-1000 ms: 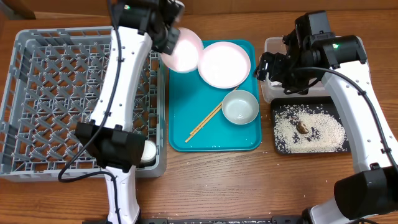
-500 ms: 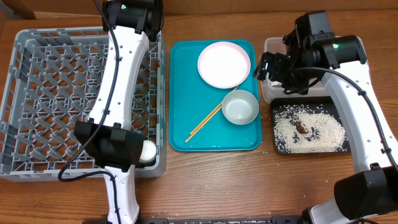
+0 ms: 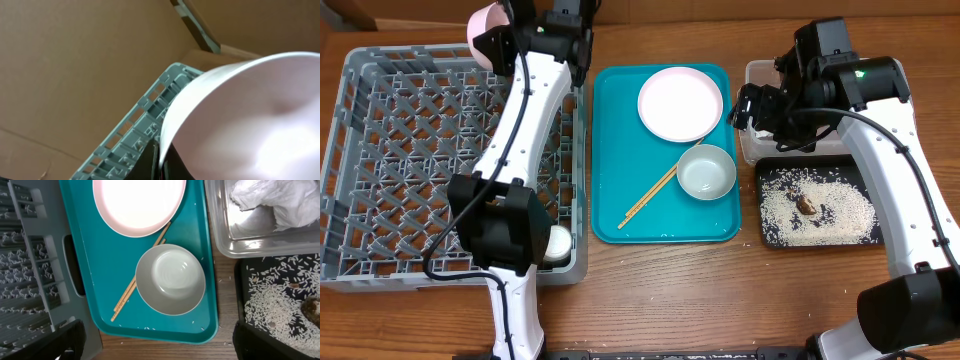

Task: Sort waste into correct bins and load items into the dishwasher
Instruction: 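Set the pink bowl upright in the rear of the dish rack, release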

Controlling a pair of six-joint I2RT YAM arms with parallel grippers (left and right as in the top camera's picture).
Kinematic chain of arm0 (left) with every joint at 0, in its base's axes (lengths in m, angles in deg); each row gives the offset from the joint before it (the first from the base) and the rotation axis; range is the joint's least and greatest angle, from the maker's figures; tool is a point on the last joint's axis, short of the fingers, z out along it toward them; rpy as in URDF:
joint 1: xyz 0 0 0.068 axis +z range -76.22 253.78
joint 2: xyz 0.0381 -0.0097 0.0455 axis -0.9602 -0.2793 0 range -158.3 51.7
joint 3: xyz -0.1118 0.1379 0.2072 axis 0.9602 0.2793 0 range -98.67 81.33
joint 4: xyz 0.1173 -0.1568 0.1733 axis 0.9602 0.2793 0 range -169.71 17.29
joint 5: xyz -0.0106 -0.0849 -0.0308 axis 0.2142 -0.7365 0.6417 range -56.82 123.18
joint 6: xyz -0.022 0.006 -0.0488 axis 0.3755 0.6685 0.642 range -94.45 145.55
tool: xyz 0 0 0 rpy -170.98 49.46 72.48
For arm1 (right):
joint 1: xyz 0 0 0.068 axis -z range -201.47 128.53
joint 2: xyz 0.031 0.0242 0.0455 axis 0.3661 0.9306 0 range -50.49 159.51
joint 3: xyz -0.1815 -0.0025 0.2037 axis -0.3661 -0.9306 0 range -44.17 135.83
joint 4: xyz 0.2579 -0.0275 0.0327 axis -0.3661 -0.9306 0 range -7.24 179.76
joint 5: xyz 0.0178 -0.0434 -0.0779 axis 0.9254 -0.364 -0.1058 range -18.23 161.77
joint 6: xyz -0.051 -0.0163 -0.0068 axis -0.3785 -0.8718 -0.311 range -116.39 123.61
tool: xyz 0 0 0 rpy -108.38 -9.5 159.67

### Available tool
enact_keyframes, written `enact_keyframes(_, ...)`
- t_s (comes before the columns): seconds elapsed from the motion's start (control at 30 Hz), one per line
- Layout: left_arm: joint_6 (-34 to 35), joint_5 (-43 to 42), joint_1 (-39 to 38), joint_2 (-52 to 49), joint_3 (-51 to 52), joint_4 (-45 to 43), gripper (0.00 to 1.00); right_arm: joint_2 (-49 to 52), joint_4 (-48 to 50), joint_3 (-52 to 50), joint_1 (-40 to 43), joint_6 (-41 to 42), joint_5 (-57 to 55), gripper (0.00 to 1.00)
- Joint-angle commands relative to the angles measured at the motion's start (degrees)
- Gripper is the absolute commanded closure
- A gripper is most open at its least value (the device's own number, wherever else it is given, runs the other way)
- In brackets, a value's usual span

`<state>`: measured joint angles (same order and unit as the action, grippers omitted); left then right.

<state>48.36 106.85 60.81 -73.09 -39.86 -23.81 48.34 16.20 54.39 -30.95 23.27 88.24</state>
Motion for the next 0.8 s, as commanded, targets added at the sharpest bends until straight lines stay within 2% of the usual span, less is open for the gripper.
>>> enact_keyframes(0.0, 2.0, 3.2, 0.2, -0.5, 2.9, -3.0, 0.96, -0.9, 0.2, 0.0, -0.3, -0.1, -0.4, 0.05)
enact_keyframes(0.17, 1.6, 2.2, 0.2, -0.5, 7.6, -9.1, 0.96, -0.9, 0.2, 0.0, -0.3, -0.1, -0.4, 0.05)
enact_keyframes(0.4, -2.9, 1.0, -0.2, -0.5, 12.6, -18.7, 0.96, -0.9, 0.2, 0.0, -0.3, -0.1, -0.4, 0.05)
enact_keyframes(0.57, -6.6, -2.8, -0.5, -0.6, 15.2, -25.8, 0.96, -0.9, 0.2, 0.0, -0.3, -0.1, -0.4, 0.05)
enact_keyframes(0.77, -6.8, -3.5, -0.5, -0.6, 16.2, -29.2, 0.96, -0.9, 0.2, 0.0, -0.3, -0.1, -0.4, 0.05)
